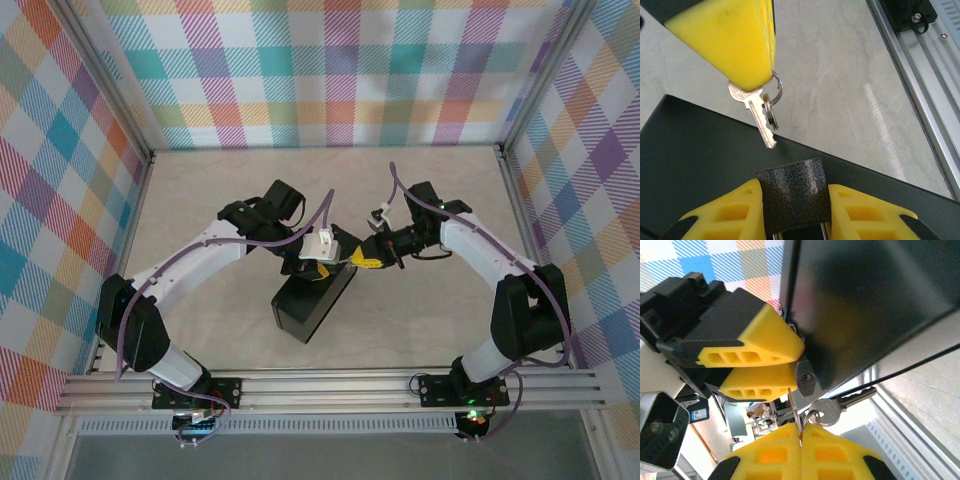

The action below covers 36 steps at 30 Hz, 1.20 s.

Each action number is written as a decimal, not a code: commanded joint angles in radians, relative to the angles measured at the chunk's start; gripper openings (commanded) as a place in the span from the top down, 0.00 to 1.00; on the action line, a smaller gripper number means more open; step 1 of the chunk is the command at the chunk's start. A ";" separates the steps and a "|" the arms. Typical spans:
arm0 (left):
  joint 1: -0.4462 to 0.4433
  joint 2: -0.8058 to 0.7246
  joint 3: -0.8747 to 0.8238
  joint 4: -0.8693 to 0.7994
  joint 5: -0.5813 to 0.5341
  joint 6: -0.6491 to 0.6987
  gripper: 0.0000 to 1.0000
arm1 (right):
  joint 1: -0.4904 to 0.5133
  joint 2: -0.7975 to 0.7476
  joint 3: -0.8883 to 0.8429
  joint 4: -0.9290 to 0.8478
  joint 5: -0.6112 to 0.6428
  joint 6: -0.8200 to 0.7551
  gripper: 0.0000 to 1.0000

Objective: Unlock the padlock with the key

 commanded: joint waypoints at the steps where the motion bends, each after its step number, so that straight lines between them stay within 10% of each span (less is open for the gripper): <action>1: -0.003 0.030 -0.012 -0.090 0.014 0.040 0.75 | -0.003 0.003 -0.019 0.015 -0.035 -0.010 1.00; 36: 0.021 0.013 -0.023 -0.057 0.036 0.038 0.76 | 0.023 0.027 -0.033 0.082 -0.046 0.015 1.00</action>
